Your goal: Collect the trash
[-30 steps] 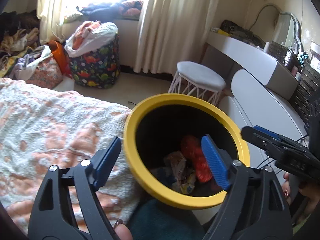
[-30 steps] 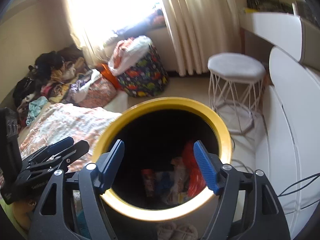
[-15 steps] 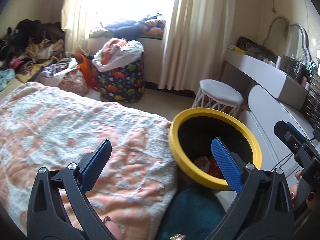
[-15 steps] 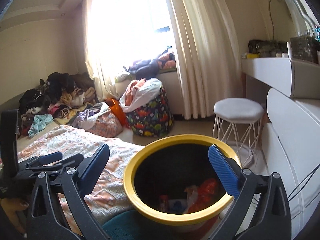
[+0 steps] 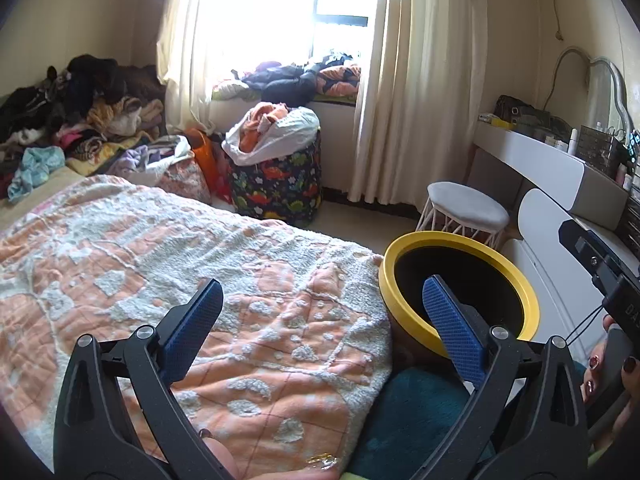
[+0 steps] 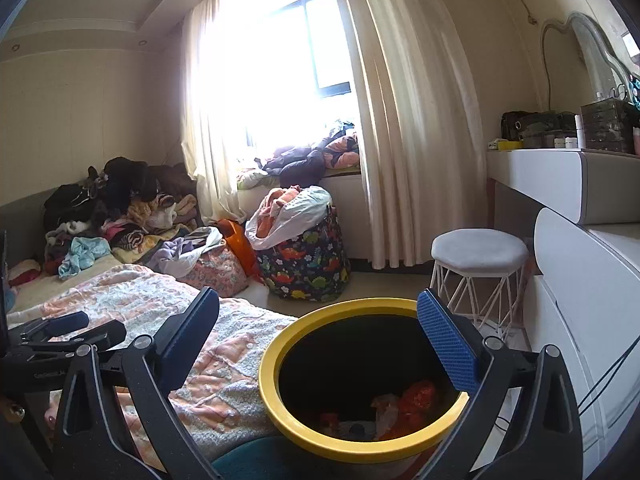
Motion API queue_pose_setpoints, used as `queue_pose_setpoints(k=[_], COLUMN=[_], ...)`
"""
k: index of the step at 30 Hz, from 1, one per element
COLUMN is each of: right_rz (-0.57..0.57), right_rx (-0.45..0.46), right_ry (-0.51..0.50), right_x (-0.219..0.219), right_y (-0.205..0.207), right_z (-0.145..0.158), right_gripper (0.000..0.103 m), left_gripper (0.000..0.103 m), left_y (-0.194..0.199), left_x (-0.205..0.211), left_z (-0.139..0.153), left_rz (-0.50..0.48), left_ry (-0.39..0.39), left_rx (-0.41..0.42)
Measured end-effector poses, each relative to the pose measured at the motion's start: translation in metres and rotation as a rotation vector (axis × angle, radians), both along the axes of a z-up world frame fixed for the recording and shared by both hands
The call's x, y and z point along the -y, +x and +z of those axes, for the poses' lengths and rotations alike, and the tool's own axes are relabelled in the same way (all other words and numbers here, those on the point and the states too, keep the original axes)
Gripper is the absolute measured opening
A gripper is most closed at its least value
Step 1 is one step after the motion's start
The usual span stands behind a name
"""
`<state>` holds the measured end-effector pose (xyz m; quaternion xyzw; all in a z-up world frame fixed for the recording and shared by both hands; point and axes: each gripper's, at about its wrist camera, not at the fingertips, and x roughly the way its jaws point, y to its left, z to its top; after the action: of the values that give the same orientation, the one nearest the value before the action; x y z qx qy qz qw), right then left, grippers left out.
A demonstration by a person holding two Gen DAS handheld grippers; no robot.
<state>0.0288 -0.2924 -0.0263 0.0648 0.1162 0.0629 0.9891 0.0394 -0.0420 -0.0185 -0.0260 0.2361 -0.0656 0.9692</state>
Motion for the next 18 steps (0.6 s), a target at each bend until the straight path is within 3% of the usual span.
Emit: queue_pose_setpoints(k=[18], right_rz=[-0.004], right_rx=[0.000], right_ry=[-0.012], right_x=[-0.0051], right_y=[-0.0024], right_z=[-0.0025], right_gripper=[0.096], left_gripper=[0.092], left_y=[-0.0032], left_x=[-0.0021], left_z=[-0.0007], left_rz=[0.041], left_ry=[0.015], left_rx=[0.024])
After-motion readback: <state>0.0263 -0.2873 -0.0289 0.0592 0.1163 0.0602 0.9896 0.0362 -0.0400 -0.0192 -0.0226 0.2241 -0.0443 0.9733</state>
